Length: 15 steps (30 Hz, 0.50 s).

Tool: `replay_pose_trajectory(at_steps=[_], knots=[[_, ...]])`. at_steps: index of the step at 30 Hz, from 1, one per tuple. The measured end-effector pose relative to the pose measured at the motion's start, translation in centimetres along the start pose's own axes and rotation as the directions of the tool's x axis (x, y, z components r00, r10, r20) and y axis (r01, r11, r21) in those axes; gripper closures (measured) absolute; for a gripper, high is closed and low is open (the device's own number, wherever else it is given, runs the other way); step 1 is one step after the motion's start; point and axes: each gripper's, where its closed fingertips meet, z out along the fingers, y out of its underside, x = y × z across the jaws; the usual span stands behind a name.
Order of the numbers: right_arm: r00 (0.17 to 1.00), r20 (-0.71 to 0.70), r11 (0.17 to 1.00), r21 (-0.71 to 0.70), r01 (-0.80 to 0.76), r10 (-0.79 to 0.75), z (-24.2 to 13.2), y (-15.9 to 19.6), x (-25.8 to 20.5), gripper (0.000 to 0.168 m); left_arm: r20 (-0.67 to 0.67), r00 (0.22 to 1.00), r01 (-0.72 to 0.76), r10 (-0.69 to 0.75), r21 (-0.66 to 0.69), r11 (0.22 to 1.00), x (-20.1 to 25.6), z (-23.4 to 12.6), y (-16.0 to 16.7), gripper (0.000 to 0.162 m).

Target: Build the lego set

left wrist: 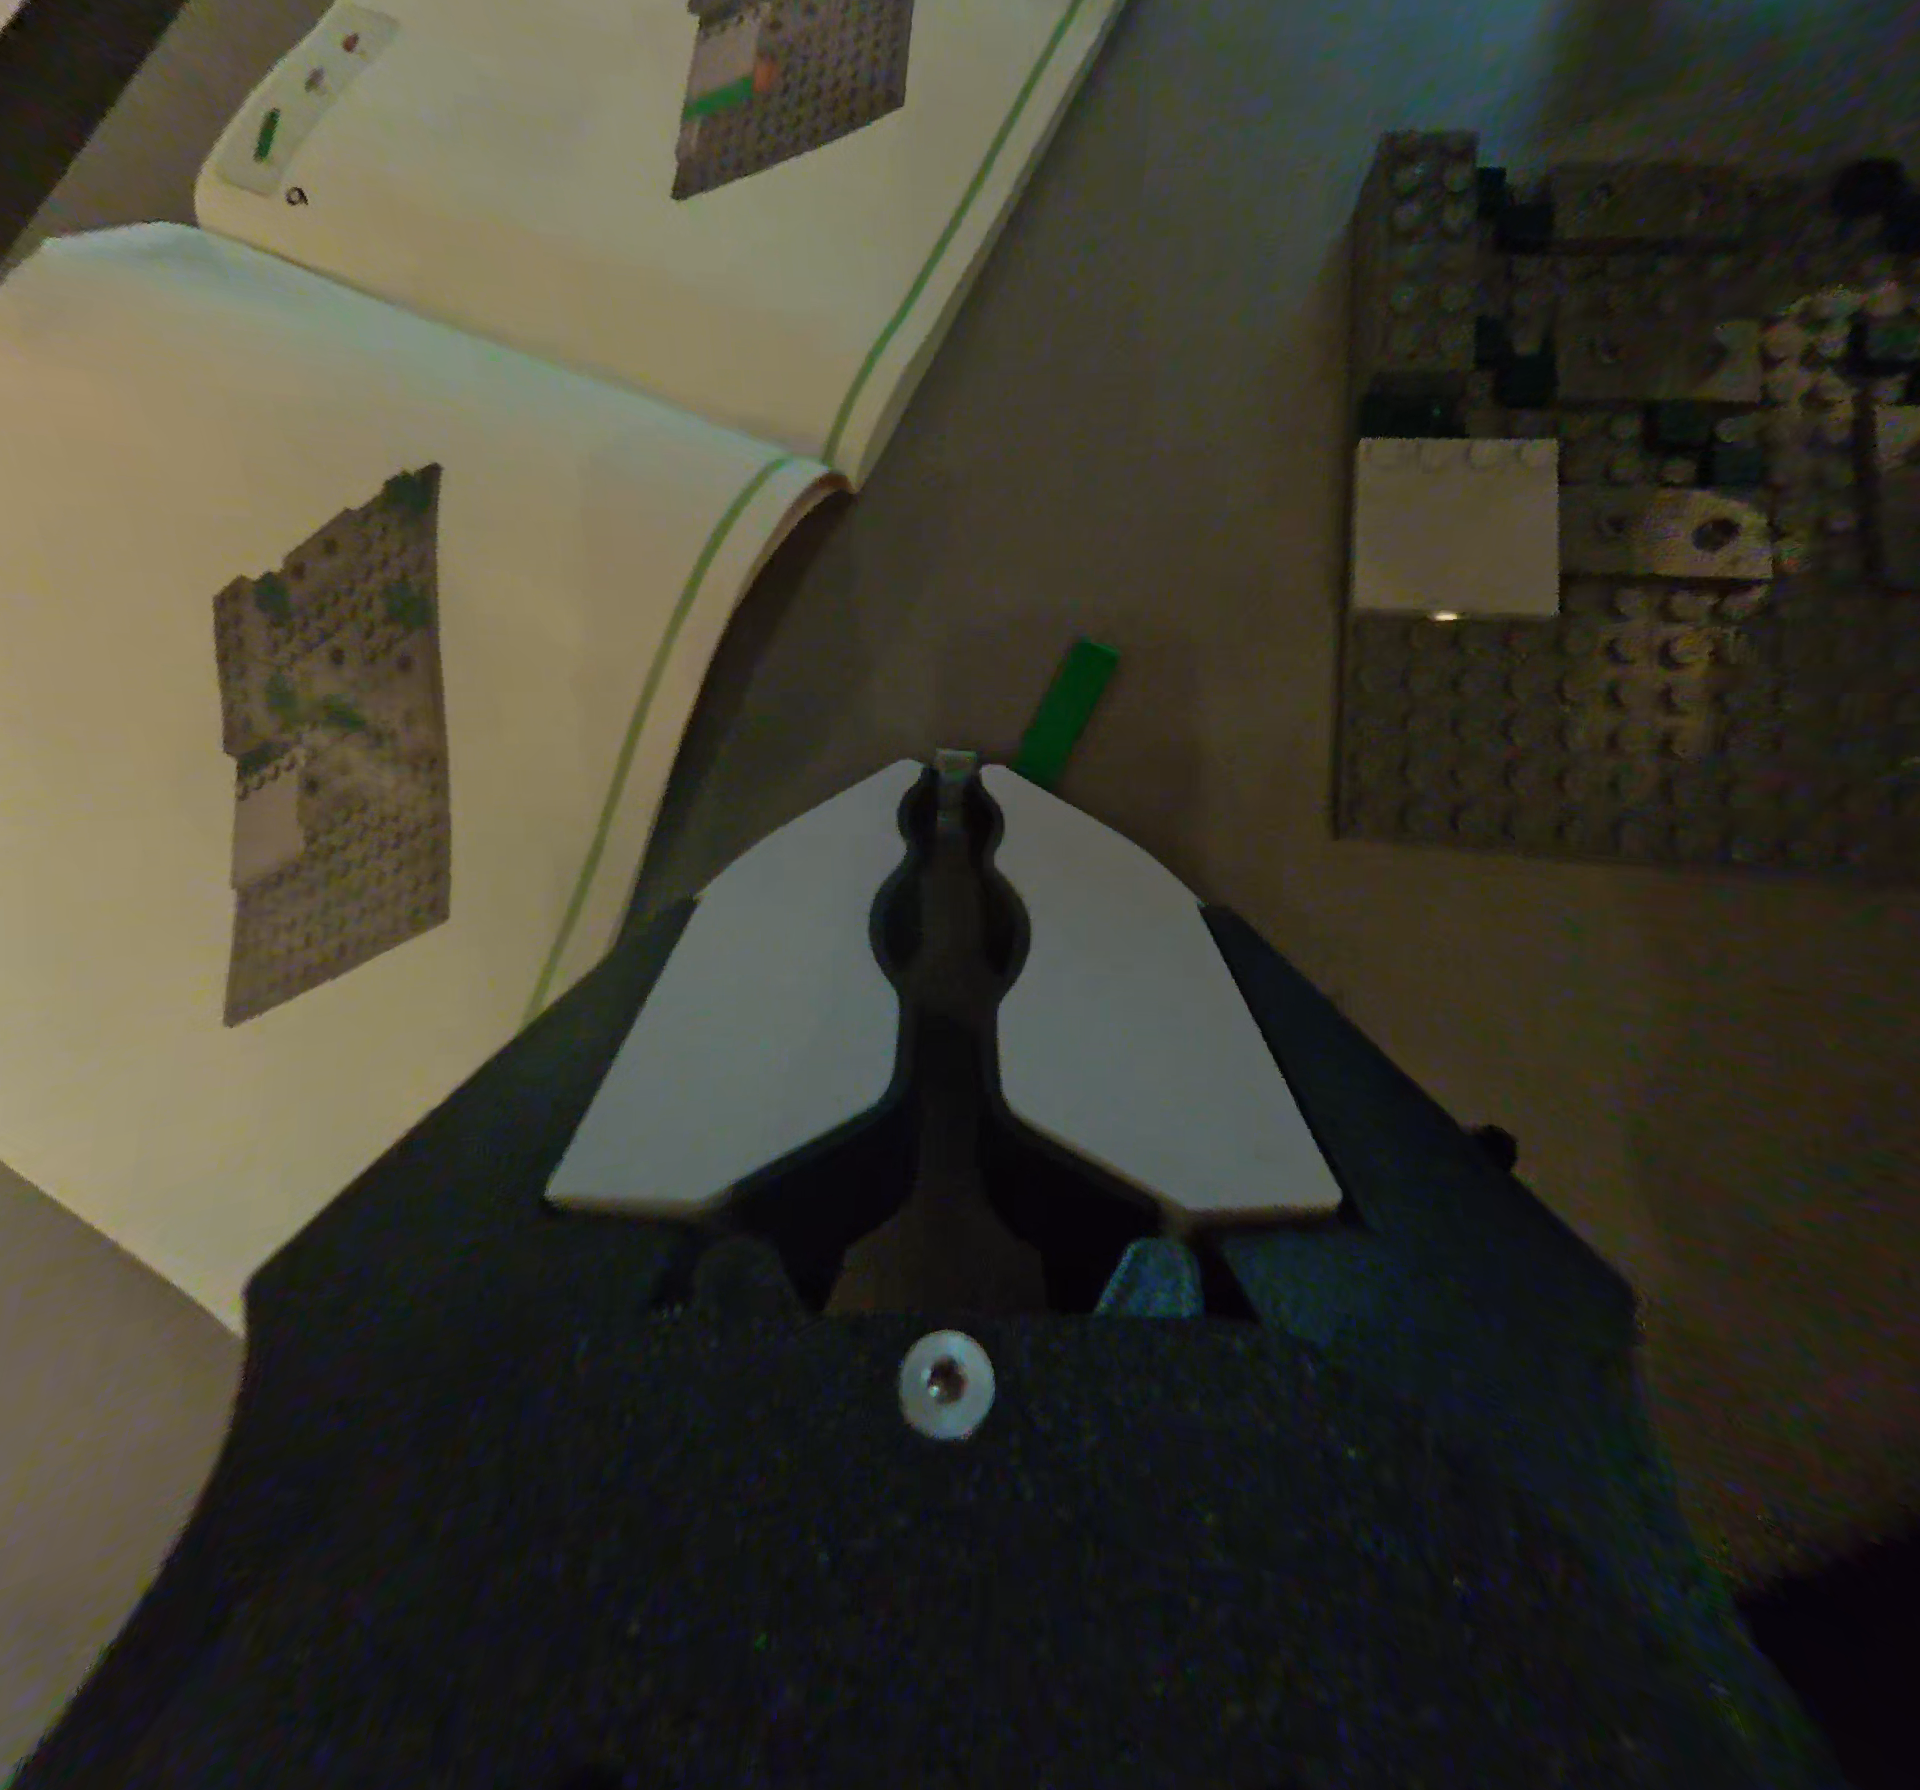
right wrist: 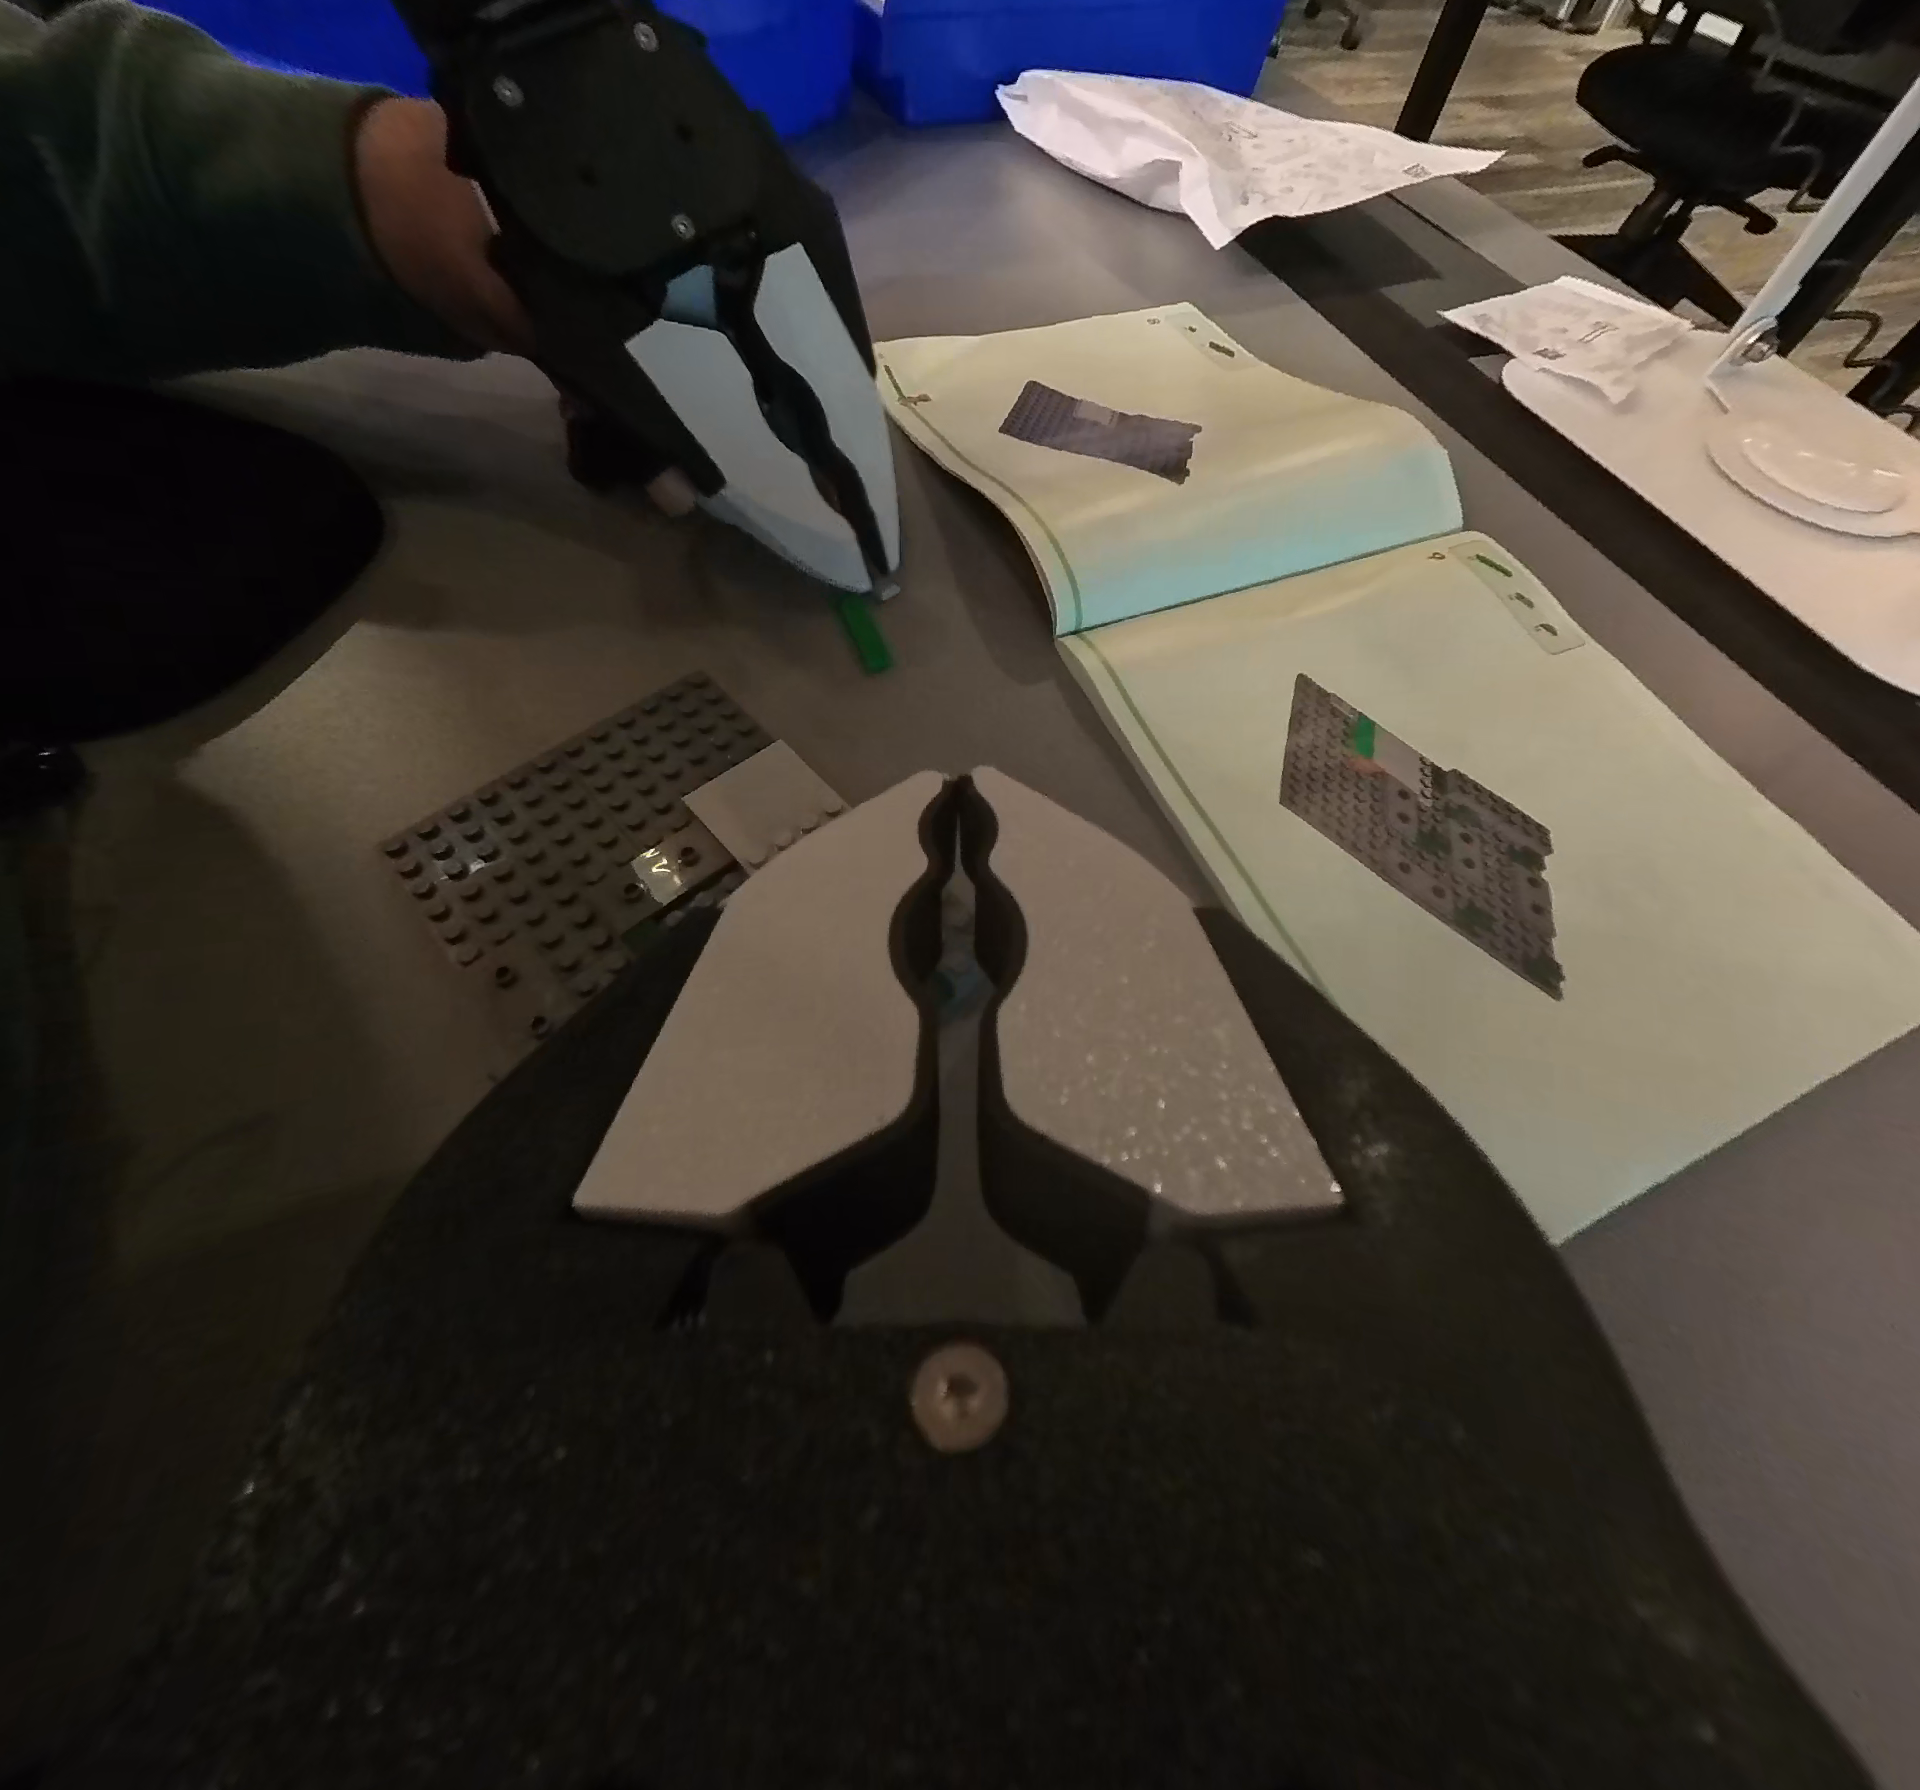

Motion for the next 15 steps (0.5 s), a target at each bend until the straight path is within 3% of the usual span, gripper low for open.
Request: replay_pose_trajectory(at_steps=[1, 8, 12, 15], knots=[[1.000, -0.002, 1.000, 0.004, 0.001, -0.001, -0.1, -0.1, 0.0, 0.168, -0.003, 1.000, -0.007, 0.007, 0.007, 1.000, 0.0, 0.0, -0.3, 0.162], [1.000, -0.001, 1.000, 0.017, 0.005, -0.005, -0.5, -0.4, 0.0, 0.168, -0.018, 0.997, -0.073, 0.073, 0.005, 0.997, -0.3, 0.9, -2.7, 0.162], [1.000, -0.011, 1.000, 0.019, 0.021, -0.021, -0.9, -0.5, 0.0, 0.168, 0.011, 0.997, -0.072, 0.072, -0.045, 0.996, -1.7, -0.2, -2.2, 0.162], [1.000, 0.006, 1.000, 0.026, 0.008, -0.008, -0.9, -0.5, 0.0, 0.168, -0.010, 1.000, -0.028, 0.027, -0.089, 0.996, -2.3, -0.7, -0.8, 0.149]])
